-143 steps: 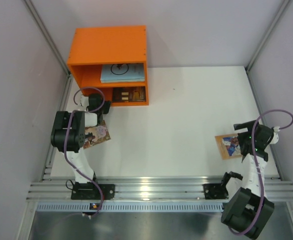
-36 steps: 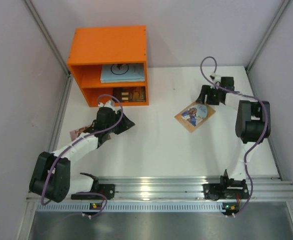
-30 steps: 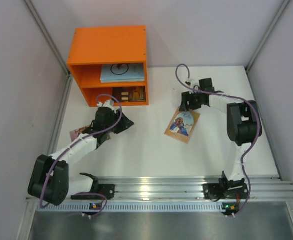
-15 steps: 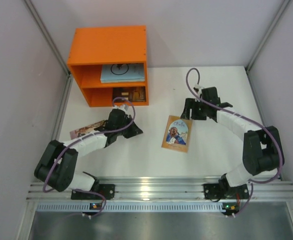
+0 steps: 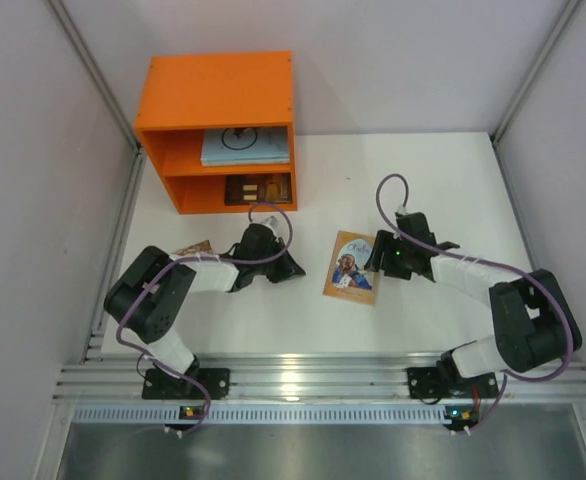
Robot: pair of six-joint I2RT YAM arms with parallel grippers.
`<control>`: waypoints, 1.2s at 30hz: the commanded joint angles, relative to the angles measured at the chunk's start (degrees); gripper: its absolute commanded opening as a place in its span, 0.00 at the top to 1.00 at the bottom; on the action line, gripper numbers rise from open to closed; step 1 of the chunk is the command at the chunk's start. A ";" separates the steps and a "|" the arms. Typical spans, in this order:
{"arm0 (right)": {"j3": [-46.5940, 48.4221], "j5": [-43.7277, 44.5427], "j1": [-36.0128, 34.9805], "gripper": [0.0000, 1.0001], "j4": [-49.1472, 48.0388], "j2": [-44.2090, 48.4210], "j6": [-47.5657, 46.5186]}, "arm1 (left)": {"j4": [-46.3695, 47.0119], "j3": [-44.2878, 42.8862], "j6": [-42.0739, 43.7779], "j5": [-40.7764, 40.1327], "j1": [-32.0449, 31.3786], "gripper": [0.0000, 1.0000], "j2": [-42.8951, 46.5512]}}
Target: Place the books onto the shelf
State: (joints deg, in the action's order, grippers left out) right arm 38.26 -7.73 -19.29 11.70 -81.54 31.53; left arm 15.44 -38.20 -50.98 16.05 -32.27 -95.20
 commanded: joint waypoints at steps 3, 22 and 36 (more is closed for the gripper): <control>-1.52 1.84 -3.91 0.40 -6.25 0.59 4.24 | 8.20 0.75 -3.07 1.61 -1.74 1.00 -1.92; -6.62 -5.02 -5.32 0.67 -19.52 2.88 11.27 | 14.18 4.00 -8.26 2.23 -4.03 1.00 -3.86; -11.45 -12.48 -5.23 0.80 -32.17 0.33 19.53 | 15.76 5.06 -10.19 2.67 -4.91 1.00 -2.80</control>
State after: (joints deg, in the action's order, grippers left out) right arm 26.92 -10.85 -23.24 -13.45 -80.47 47.24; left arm 28.16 -33.71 -60.20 17.98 -35.38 -98.87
